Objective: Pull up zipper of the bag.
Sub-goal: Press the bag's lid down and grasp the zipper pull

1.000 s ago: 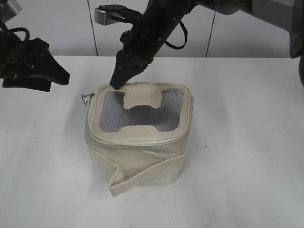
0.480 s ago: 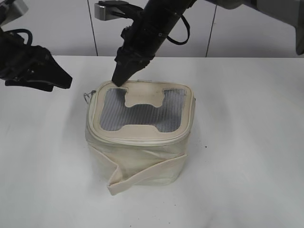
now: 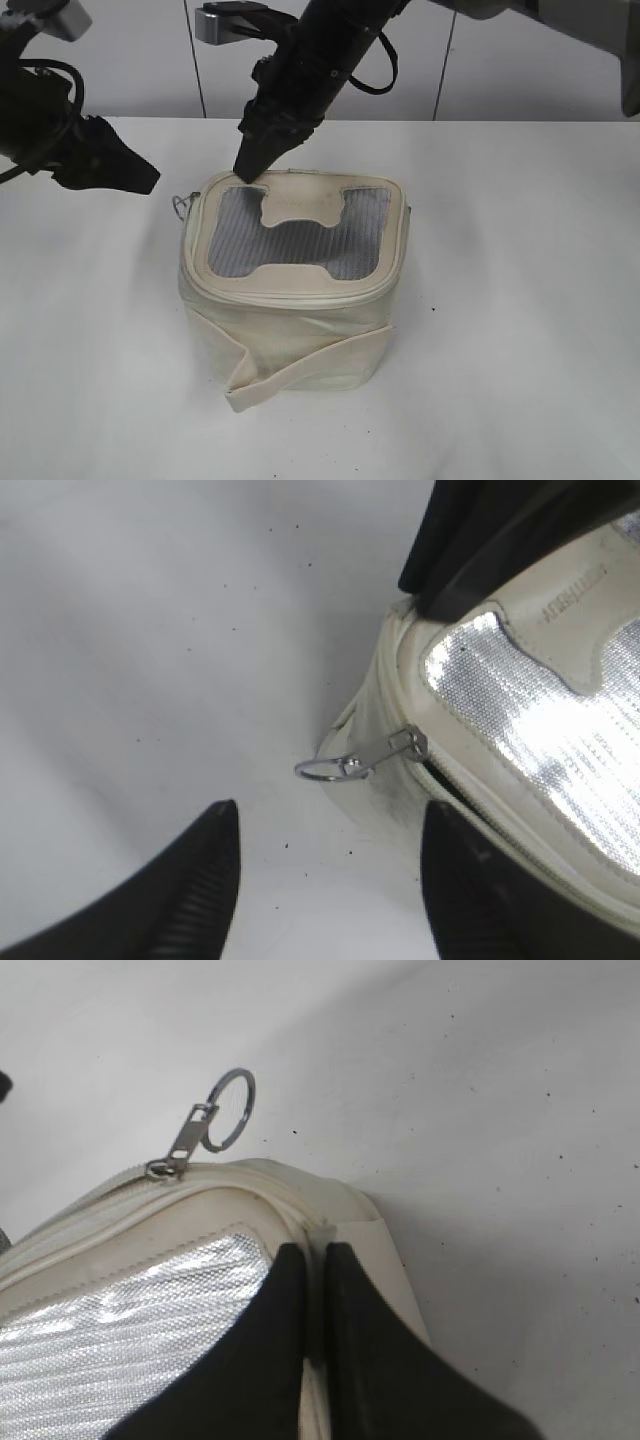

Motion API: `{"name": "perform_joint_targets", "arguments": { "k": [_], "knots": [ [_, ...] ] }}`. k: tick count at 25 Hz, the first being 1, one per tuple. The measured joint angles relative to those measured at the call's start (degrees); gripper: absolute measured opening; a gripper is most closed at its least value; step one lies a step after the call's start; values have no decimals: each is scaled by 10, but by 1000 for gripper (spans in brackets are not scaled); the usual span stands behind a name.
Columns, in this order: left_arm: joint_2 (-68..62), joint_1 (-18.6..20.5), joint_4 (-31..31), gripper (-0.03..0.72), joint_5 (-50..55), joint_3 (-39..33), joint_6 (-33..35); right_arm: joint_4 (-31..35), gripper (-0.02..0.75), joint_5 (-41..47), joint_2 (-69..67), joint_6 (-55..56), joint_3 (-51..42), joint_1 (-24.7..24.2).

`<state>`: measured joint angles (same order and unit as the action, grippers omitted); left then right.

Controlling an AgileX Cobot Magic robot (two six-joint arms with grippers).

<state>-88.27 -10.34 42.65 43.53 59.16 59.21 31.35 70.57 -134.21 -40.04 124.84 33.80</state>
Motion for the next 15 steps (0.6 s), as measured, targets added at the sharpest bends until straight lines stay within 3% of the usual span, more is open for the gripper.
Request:
{"name": "perform_joint_targets", "arguments": {
  "k": [6,15],
  "knots": [
    [-23,-1,2,534,1,0,37,-1,29,0,0,1,0,1],
    [-47,-33,-3,547,-31,0,112,-3,28,0,1,1,0,1]
  ]
}}
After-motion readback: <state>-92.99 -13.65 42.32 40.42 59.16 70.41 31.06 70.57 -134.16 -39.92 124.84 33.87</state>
